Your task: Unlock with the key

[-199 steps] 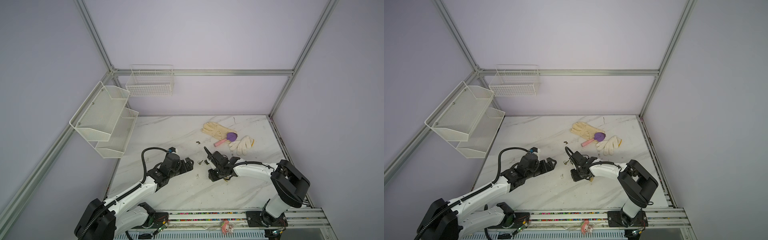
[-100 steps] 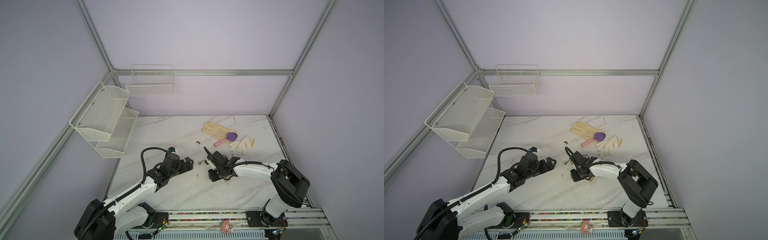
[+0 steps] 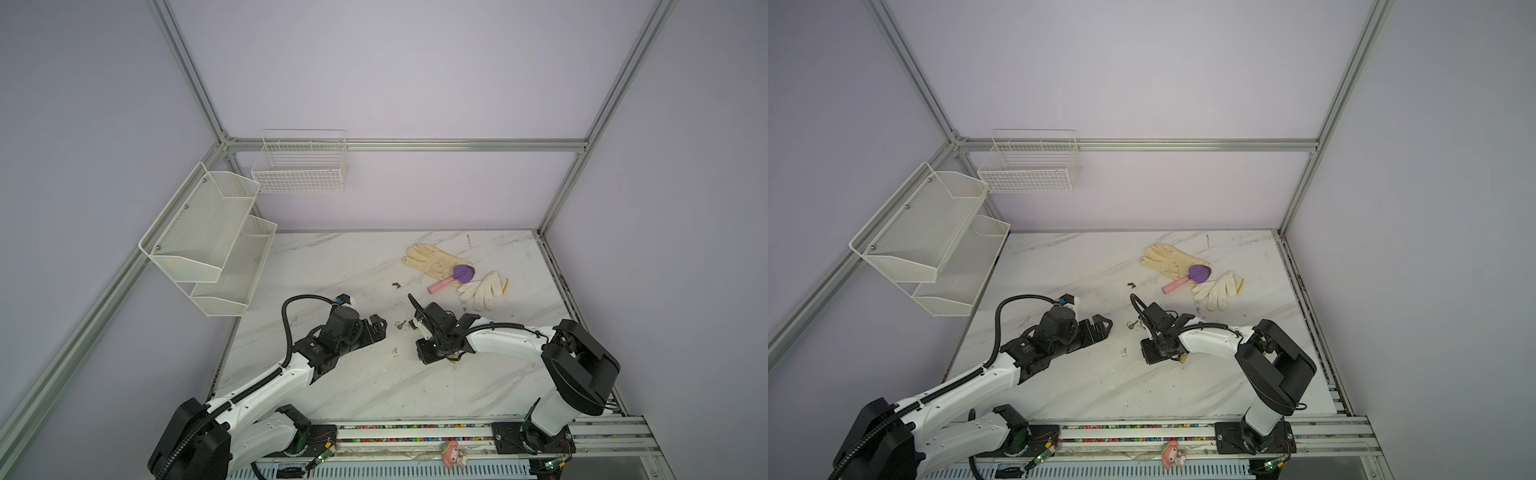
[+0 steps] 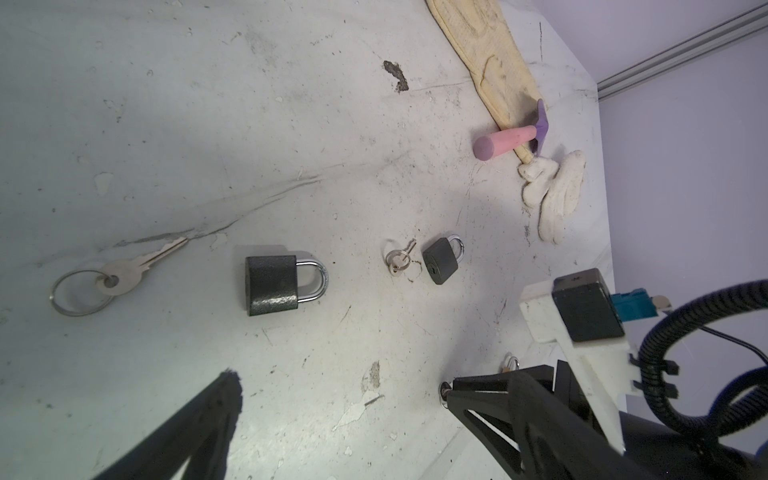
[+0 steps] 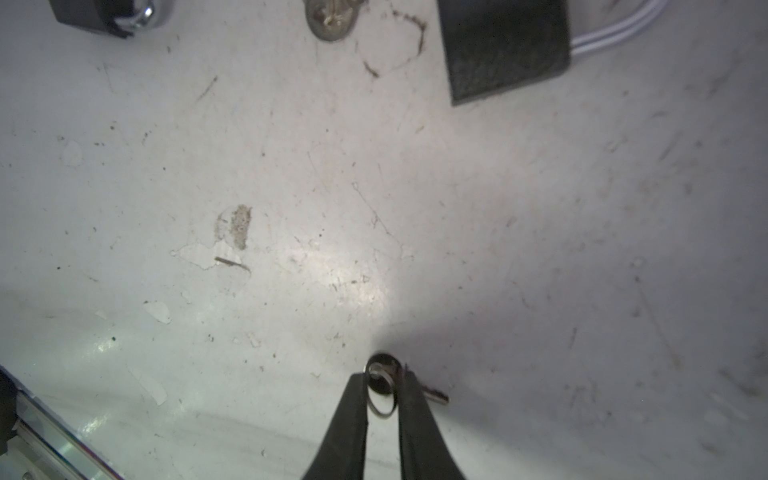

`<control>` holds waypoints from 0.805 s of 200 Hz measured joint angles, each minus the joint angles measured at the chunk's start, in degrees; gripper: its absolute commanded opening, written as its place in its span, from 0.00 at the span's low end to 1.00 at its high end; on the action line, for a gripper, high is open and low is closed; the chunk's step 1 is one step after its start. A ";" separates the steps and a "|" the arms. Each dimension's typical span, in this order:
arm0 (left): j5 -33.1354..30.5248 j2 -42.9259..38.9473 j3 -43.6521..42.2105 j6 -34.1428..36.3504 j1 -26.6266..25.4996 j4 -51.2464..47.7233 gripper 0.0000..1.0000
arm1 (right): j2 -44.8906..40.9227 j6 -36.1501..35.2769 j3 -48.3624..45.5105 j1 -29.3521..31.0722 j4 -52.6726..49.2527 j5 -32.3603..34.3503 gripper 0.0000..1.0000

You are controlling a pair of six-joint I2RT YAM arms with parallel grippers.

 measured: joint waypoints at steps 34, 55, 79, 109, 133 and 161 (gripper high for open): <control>0.00 0.00 0.00 -0.20 0.00 0.00 1.00 | 0.00 0.46 0.00 0.00 0.00 0.00 0.16; 0.00 0.00 0.00 -0.39 0.00 0.00 1.00 | 0.00 0.74 0.00 0.00 -0.02 0.00 0.13; 0.00 0.00 0.00 -0.39 0.00 0.00 1.00 | 0.11 1.09 0.04 0.02 -0.02 0.00 0.12; 0.00 0.00 0.00 -0.46 0.00 0.00 1.00 | 0.57 1.60 0.31 0.17 -0.02 0.09 0.11; 0.00 0.00 0.00 -0.63 0.00 0.00 1.00 | 0.96 1.88 0.52 0.42 0.04 0.09 0.09; 0.00 -0.04 0.00 -1.03 0.00 -0.02 1.00 | 1.07 2.29 0.94 0.70 0.09 0.11 0.03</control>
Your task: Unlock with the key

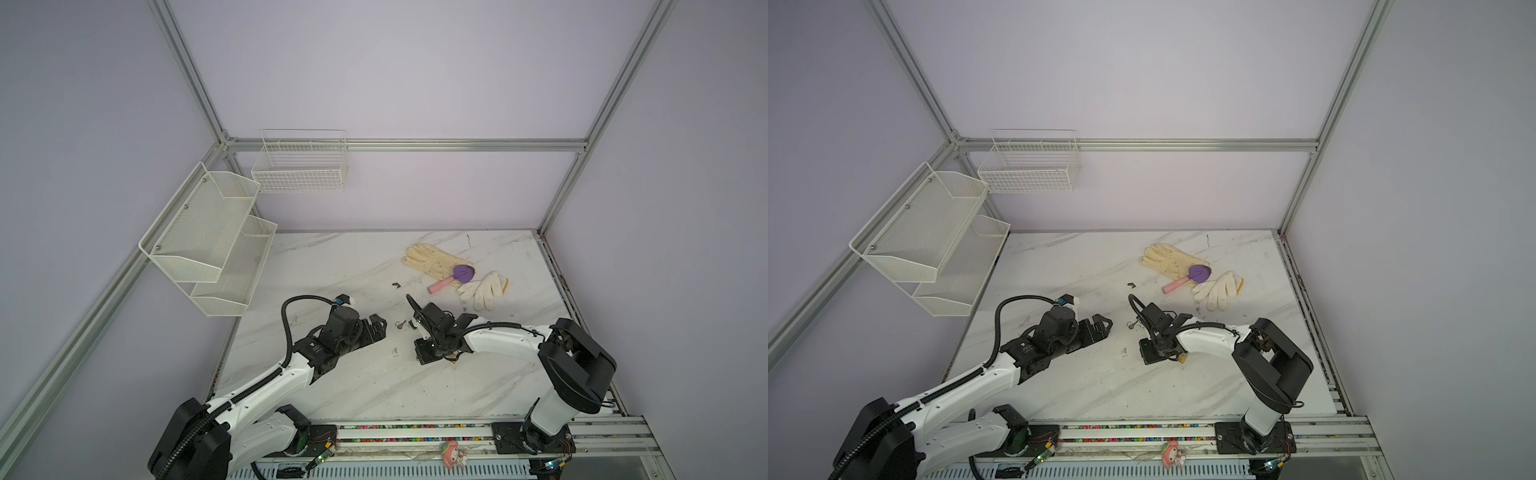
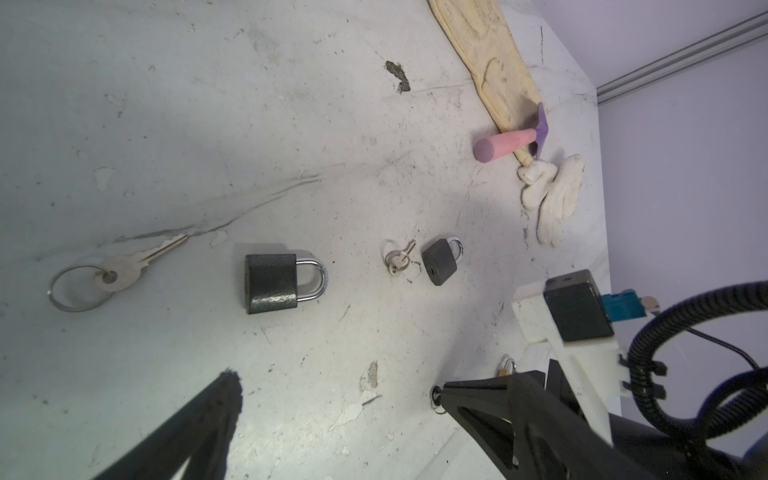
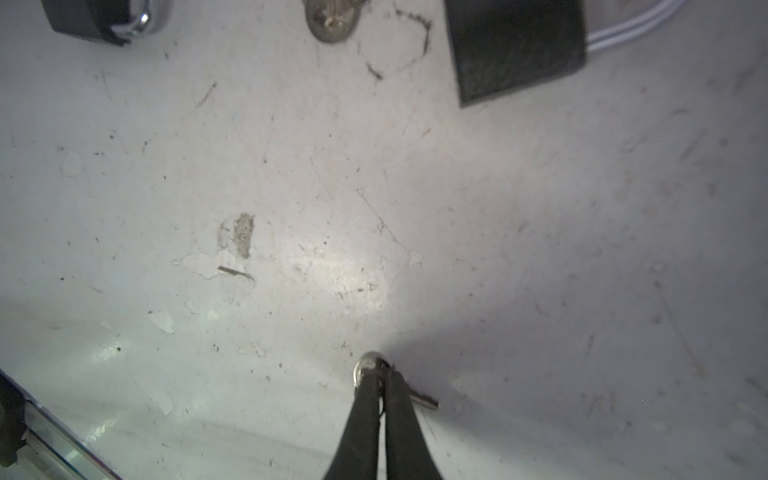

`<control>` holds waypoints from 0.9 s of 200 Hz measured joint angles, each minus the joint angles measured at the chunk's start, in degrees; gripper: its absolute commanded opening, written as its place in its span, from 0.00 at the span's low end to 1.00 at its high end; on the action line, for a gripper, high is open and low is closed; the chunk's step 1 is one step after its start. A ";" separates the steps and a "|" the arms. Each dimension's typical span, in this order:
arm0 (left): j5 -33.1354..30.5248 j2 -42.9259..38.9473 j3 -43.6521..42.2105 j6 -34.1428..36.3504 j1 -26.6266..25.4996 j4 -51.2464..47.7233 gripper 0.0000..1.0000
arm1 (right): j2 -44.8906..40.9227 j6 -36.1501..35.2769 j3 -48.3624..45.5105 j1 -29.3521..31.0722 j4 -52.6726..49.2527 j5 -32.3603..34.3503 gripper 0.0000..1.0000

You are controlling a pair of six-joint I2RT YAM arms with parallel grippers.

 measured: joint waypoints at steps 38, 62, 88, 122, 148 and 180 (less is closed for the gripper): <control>0.02 -0.72 0.00 -0.63 0.00 0.00 1.00 | 0.20 0.57 0.35 0.09 0.22 0.07 0.00; 0.07 -1.64 0.00 -1.75 0.00 -0.04 1.00 | 0.17 0.57 0.35 0.11 0.22 0.55 0.00; 0.48 -3.32 0.00 -3.45 0.00 -0.20 1.00 | -0.24 0.57 0.44 0.11 0.24 1.60 0.00; 1.66 -4.85 0.00 -3.30 0.00 -1.29 0.99 | -3.28 0.66 0.85 0.11 0.24 2.10 0.00; 1.27 -6.21 0.00 -0.35 0.00 -3.56 0.94 | -5.25 1.11 2.01 0.11 0.46 1.86 0.00; 0.15 -8.55 0.00 5.40 -0.15 -4.07 0.82 | -6.21 2.80 4.90 0.11 0.46 1.25 0.00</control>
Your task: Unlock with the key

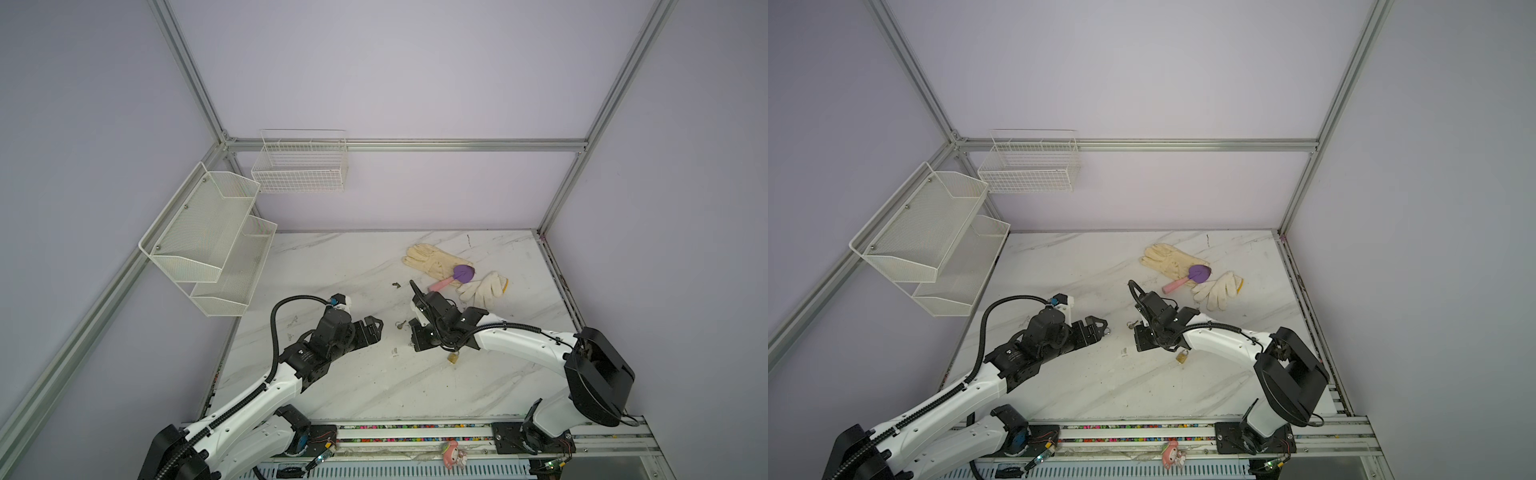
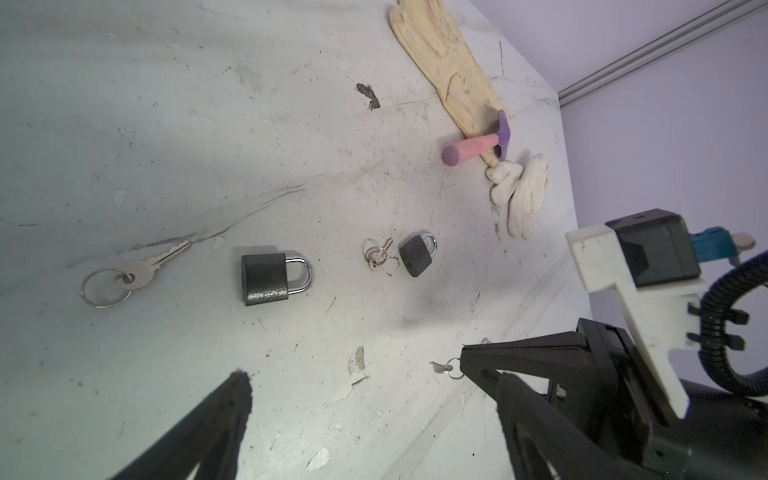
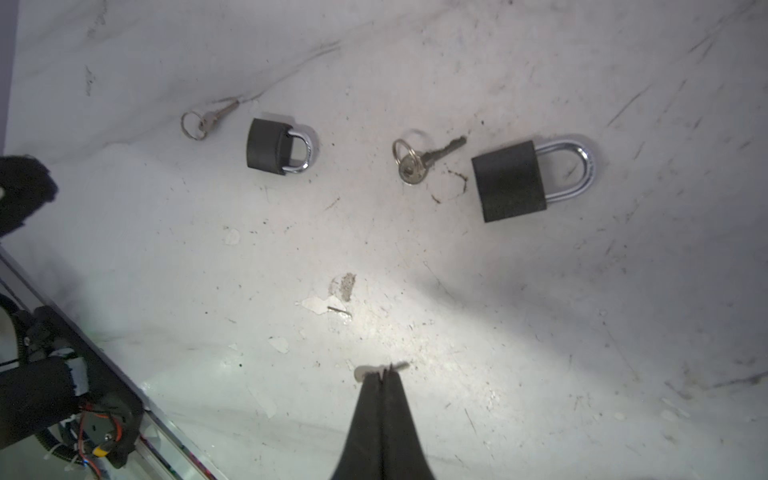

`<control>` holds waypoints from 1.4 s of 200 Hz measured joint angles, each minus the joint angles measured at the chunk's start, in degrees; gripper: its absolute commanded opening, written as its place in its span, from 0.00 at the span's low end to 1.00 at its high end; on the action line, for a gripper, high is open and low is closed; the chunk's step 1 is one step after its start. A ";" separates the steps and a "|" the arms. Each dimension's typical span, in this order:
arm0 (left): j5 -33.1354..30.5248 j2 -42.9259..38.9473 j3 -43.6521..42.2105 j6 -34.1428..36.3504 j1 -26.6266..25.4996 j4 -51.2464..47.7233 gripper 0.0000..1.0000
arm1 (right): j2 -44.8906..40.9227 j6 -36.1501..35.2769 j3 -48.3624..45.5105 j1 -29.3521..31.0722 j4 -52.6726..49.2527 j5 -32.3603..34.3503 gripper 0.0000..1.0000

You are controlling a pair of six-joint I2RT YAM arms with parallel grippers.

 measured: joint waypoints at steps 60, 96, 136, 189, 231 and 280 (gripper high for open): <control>1.60 -0.42 0.00 16.52 -1.36 7.48 0.59 | -0.79 3.45 4.09 -0.07 -0.17 -1.31 0.00; 4.33 -0.70 -0.13 25.59 -2.36 14.64 0.58 | -2.58 4.63 6.36 -0.70 -1.07 -1.81 0.00; 7.98 -1.51 -0.20 33.77 -2.43 18.56 0.56 | -4.42 4.83 9.62 -2.64 -3.54 -2.71 0.00; 11.23 -0.17 -0.20 40.46 -2.71 19.58 0.55 | -4.87 4.37 14.34 -4.00 -6.91 -3.02 0.00; 12.11 5.73 -0.11 44.02 -3.65 20.00 0.53 | -4.87 3.78 16.44 -4.00 -8.61 -3.45 0.00; 12.09 11.06 0.55 46.42 -4.31 22.36 0.45 | -4.87 3.54 16.92 -4.00 -9.31 -4.07 0.00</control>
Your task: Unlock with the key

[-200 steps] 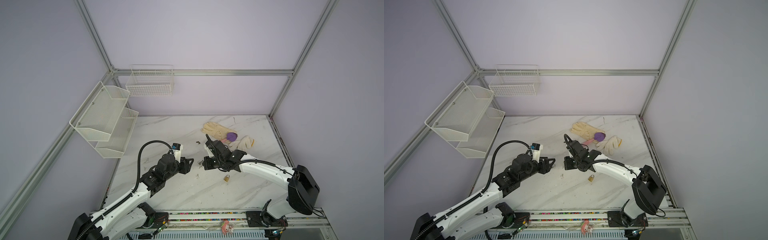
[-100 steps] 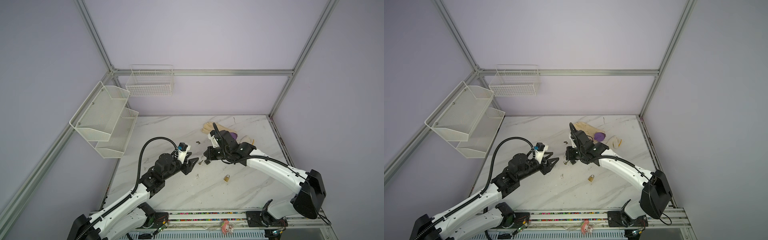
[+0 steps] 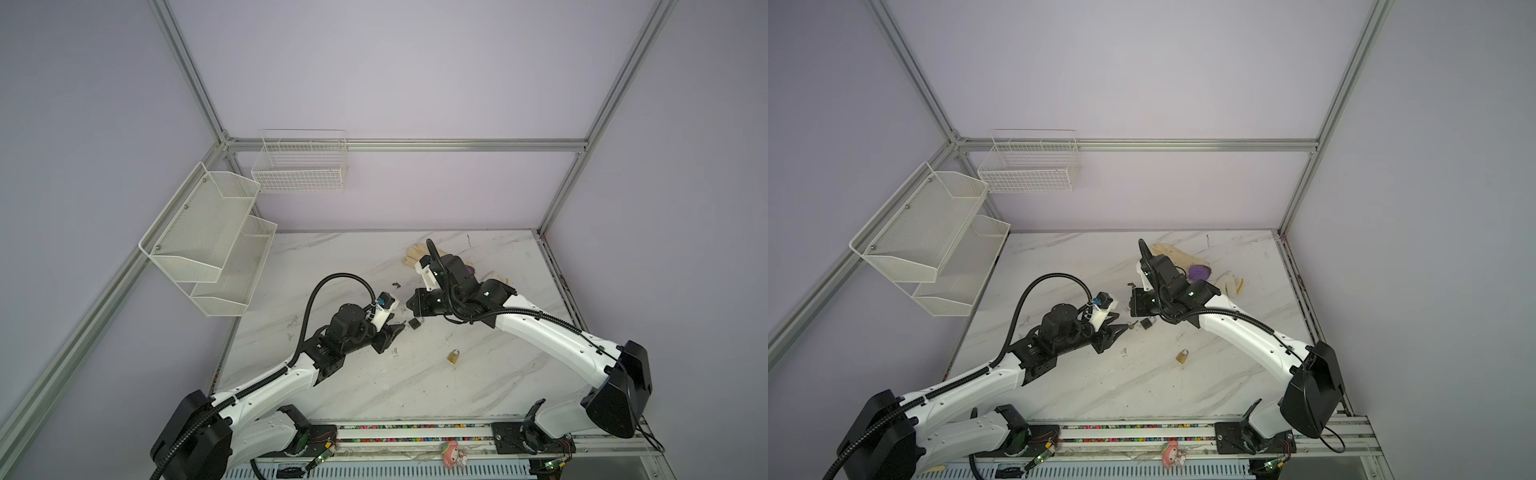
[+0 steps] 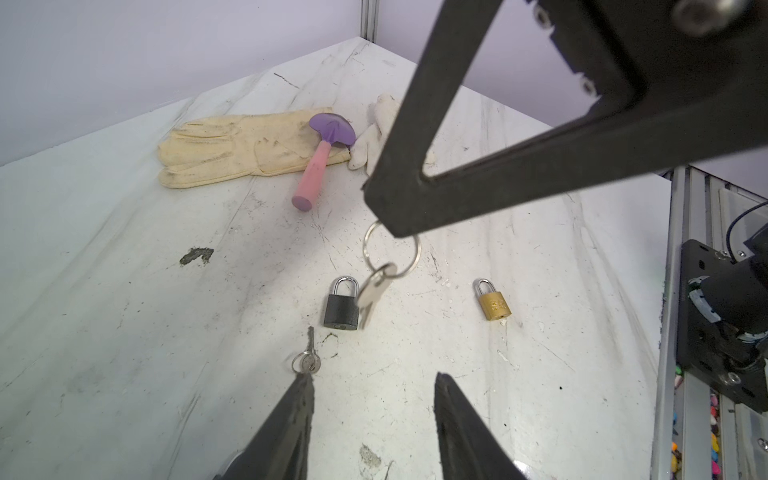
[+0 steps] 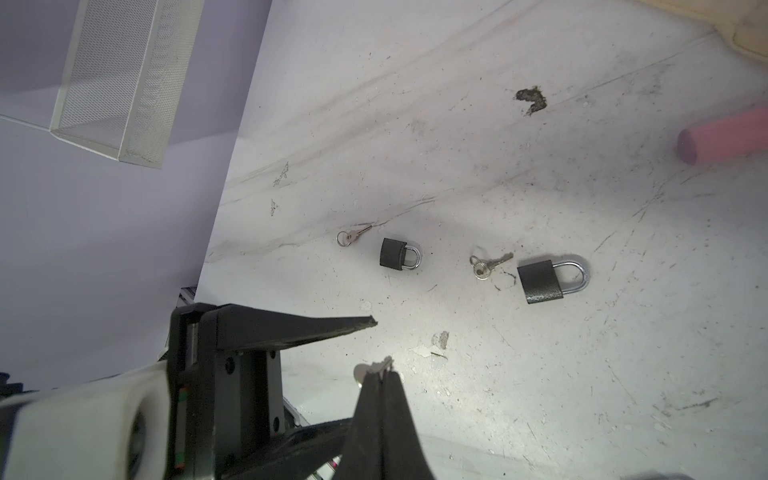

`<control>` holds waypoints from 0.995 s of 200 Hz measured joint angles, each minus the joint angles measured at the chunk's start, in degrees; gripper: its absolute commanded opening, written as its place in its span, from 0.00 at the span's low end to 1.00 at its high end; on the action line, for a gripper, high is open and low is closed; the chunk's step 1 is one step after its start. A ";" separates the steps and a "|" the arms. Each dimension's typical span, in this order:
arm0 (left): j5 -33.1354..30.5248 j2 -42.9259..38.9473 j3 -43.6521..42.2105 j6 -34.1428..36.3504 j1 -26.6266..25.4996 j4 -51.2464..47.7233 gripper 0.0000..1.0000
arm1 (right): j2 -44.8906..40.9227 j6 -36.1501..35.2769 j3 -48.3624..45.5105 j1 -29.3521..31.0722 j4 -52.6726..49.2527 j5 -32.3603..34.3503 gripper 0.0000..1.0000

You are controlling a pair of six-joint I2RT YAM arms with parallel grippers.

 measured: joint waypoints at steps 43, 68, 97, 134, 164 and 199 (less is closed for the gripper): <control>-0.24 0.94 0.61 0.00 0.00 3.82 0.42 | 0.00 -0.04 -0.02 -0.04 -0.02 -0.17 0.00; -0.74 0.94 0.79 0.09 0.00 6.12 0.38 | 0.00 -0.09 0.00 -0.04 0.00 -0.20 0.00; -0.98 1.57 1.95 0.42 0.00 7.30 0.33 | 0.00 -0.26 -0.02 -0.04 0.02 -0.17 0.00; 0.04 3.34 3.19 0.96 -0.37 8.33 0.23 | 0.00 -0.26 0.00 -0.20 0.04 -0.09 0.00; 0.63 3.61 3.19 1.01 -0.37 8.52 0.14 | 0.00 -0.26 0.00 -0.24 0.04 0.09 0.00; 0.90 3.61 3.19 1.42 -0.35 8.50 0.07 | 0.00 -0.26 -0.02 -0.26 0.02 0.24 0.00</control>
